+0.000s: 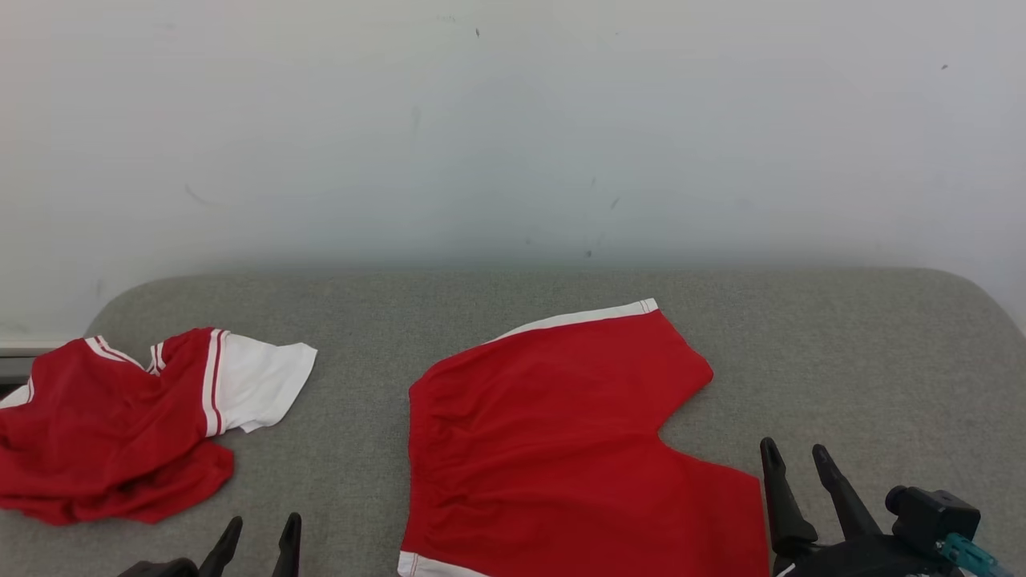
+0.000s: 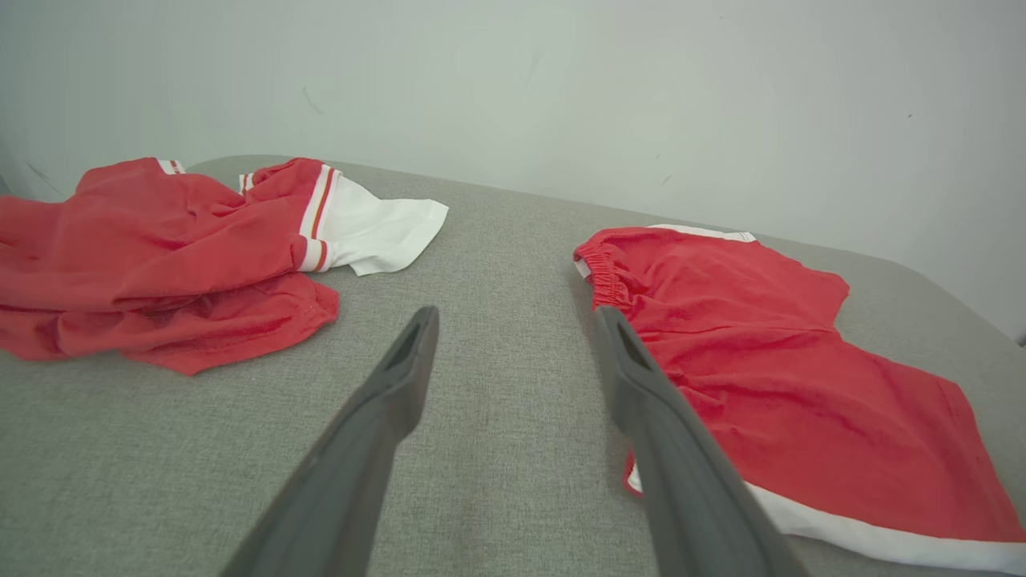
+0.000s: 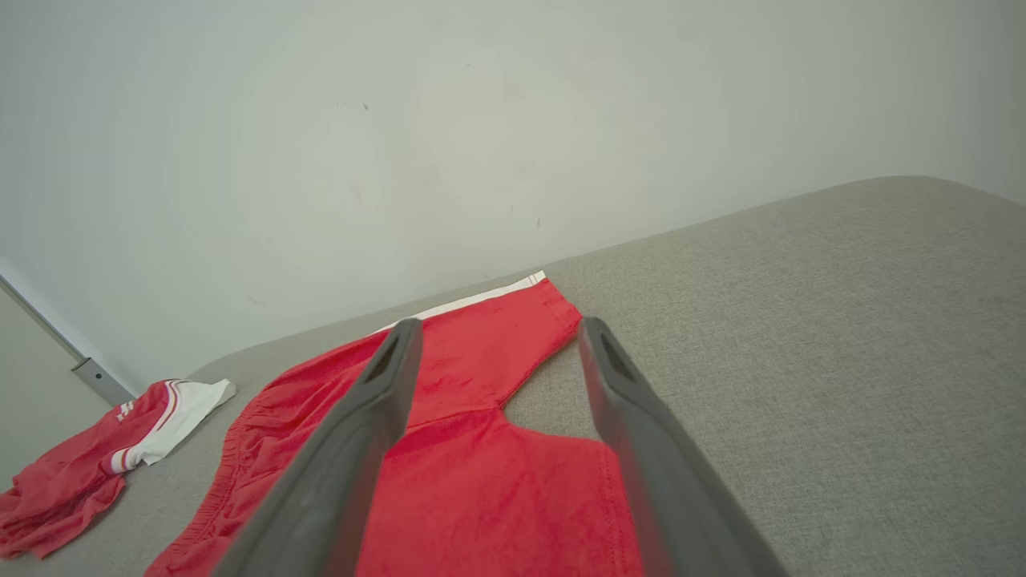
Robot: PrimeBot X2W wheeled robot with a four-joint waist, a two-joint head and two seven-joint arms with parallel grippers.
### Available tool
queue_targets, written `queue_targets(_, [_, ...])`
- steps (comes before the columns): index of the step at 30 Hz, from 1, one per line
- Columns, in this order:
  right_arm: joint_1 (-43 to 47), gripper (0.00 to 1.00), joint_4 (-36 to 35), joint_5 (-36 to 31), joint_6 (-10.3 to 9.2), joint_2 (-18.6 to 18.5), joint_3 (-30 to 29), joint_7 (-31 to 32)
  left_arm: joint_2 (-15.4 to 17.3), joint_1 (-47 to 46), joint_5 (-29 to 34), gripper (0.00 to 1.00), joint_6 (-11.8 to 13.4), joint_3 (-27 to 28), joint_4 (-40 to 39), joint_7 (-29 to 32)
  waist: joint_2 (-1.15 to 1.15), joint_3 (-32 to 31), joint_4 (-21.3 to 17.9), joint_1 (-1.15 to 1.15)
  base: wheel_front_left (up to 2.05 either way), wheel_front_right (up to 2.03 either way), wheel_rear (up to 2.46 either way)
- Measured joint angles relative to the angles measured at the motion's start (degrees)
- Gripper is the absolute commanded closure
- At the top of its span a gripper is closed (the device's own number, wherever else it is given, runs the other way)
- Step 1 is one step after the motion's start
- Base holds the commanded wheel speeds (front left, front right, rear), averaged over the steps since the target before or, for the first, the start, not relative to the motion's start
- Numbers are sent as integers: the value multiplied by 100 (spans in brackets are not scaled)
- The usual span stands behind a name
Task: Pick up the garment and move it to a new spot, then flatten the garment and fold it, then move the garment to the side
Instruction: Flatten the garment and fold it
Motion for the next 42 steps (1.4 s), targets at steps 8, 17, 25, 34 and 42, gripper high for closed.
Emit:
queue_targets(8, [-12, 0, 110, -3, 7, 1, 18, -70, -30, -9, 54, 0, 0, -44, -30, 154, 0, 21, -12, 0, 0, 0, 0])
queue_targets(17, [-62, 0, 188, -25, 10, -12, 74, -116, -246, -306, 19, 0, -356, -617, 302, 684, 0, 46, -66, 0, 0, 0, 0])
queue_targets(25, [-159, 0, 289, -56, 74, -12, 153, -114, -328, -765, -23, 0, -708, -975, 861, 1381, 0, 60, -219, 0, 0, 0, 0])
queue_targets(34, [-154, 0, 301, -56, 81, -27, 165, -115, -396, -1206, -13, 0, -822, -1157, 1562, 1994, 0, 131, -467, 0, 0, 0, 0])
queue_targets(42, [-152, 0, 311, -56, 82, -36, 160, -116, -497, -1330, -20, 0, -915, -1226, 1954, 2243, 0, 181, -538, 0, 0, 0, 0])
